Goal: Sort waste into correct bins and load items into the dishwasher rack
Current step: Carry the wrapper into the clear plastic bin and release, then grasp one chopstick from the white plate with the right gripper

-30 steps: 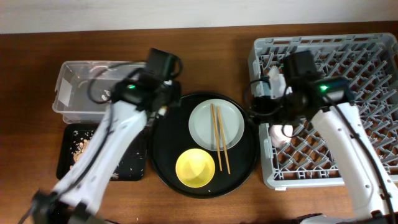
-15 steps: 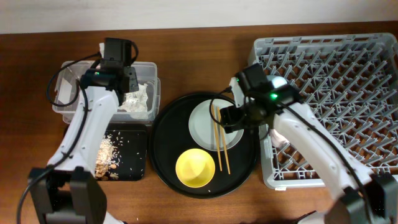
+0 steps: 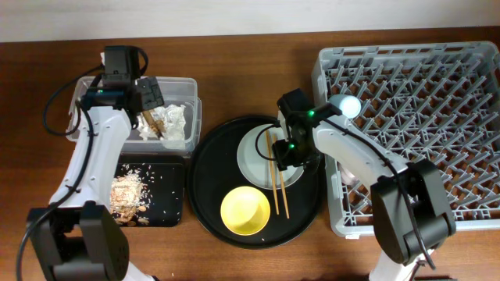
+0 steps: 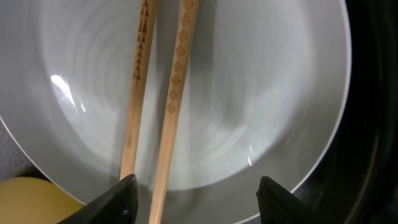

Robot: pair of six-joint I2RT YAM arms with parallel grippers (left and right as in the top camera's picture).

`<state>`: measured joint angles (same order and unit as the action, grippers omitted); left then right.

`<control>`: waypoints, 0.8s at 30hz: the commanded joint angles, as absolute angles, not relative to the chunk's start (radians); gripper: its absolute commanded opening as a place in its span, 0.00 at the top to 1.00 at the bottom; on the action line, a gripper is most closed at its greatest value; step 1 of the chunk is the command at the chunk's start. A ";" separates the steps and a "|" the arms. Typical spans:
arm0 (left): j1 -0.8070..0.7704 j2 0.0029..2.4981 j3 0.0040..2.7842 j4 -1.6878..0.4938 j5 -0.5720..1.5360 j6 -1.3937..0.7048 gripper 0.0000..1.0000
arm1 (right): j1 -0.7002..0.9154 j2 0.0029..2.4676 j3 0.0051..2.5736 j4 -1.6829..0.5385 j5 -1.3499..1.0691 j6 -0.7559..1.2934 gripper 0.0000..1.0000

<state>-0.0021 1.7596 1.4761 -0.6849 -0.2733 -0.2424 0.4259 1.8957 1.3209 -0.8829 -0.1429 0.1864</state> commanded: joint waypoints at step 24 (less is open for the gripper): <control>0.005 1.769 1.471 -0.689 -0.269 -0.237 0.01 | 0.509 1.910 1.254 -0.802 -0.040 0.245 0.64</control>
